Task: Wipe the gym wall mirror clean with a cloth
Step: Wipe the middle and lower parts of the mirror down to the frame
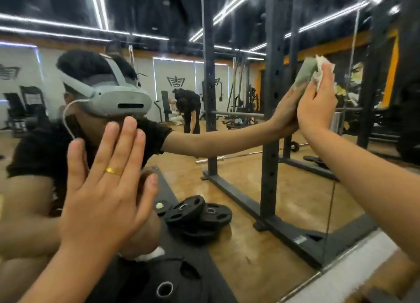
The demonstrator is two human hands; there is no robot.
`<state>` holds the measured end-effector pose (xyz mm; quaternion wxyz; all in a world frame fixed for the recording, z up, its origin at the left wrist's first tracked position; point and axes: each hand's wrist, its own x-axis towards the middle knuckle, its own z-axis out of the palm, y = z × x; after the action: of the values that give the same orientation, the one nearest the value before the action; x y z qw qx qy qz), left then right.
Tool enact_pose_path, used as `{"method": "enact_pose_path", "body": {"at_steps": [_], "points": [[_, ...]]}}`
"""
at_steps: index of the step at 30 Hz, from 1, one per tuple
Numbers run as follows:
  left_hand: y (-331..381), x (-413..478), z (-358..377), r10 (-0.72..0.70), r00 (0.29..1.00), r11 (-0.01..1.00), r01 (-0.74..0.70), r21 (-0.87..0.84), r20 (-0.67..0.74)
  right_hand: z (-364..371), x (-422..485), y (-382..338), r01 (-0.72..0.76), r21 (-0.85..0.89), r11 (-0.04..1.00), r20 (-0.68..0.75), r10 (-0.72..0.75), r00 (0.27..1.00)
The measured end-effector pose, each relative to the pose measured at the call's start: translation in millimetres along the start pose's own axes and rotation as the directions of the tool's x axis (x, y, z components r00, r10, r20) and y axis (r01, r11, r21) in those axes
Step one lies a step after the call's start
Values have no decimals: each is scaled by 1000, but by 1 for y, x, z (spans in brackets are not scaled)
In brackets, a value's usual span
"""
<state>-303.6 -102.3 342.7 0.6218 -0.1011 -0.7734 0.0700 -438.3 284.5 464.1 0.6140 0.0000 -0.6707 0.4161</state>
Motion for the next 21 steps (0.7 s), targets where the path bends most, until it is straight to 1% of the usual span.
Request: {"method": "enact_pose_path", "body": {"at_steps": [3, 4, 6, 8, 10, 12, 13, 14, 15, 16, 17, 18, 19, 20, 21], "points": [[14, 3, 1, 50, 997, 995, -54, 88, 54, 1, -6, 8, -56, -61, 997, 41, 58, 997], [11, 0, 0, 38, 997, 994, -45, 104, 64, 2, -10, 7, -53, -49, 997, 62, 56, 997], [4, -4, -2, 23, 997, 989, -35, 147, 77, 3, -23, 3, 8, 32, 999, 98, -11, 995], [2, -5, 1, 20, 998, 985, -30, 170, 61, 0, -47, -2, 134, 77, 988, 142, -143, 979], [5, -6, 2, 35, 998, 985, -42, 165, 44, 1, -84, -6, 302, 84, 950, 235, -314, 920], [3, -10, 3, 43, 998, 984, -50, 170, 43, 7, -118, -6, 485, 85, 870, 347, -482, 804], [2, -11, 3, 41, 998, 983, -48, 178, 41, 8, -125, -6, 547, 89, 833, 397, -533, 747], [1, -11, 4, 37, 999, 982, -42, 185, 28, 8, -120, -6, 575, 92, 813, 423, -555, 716], [1, -11, 5, 40, 999, 981, -43, 189, 20, 8, -109, -10, 556, 95, 826, 413, -541, 733], [1, -9, 6, 44, 999, 981, -46, 187, 15, 9, -94, -17, 483, 93, 871, 368, -481, 796], [1, -8, 6, 46, 999, 982, -47, 184, 8, 11, -79, -27, 375, 102, 922, 294, -387, 874], [2, -7, 7, 52, 999, 981, -51, 185, 1, 16, -69, -39, 246, 140, 959, 224, -273, 936], [1, -7, 7, 52, 999, 982, -51, 184, -4, 22, -71, -50, 154, 185, 971, 172, -187, 967], [1, -8, 8, 52, 999, 981, -51, 185, -4, 28, -84, -59, 112, 200, 973, 148, -144, 978], [0, -10, 8, 52, 999, 982, -50, 184, -6, 33, -107, -62, 116, 209, 971, 145, -148, 978]]}}
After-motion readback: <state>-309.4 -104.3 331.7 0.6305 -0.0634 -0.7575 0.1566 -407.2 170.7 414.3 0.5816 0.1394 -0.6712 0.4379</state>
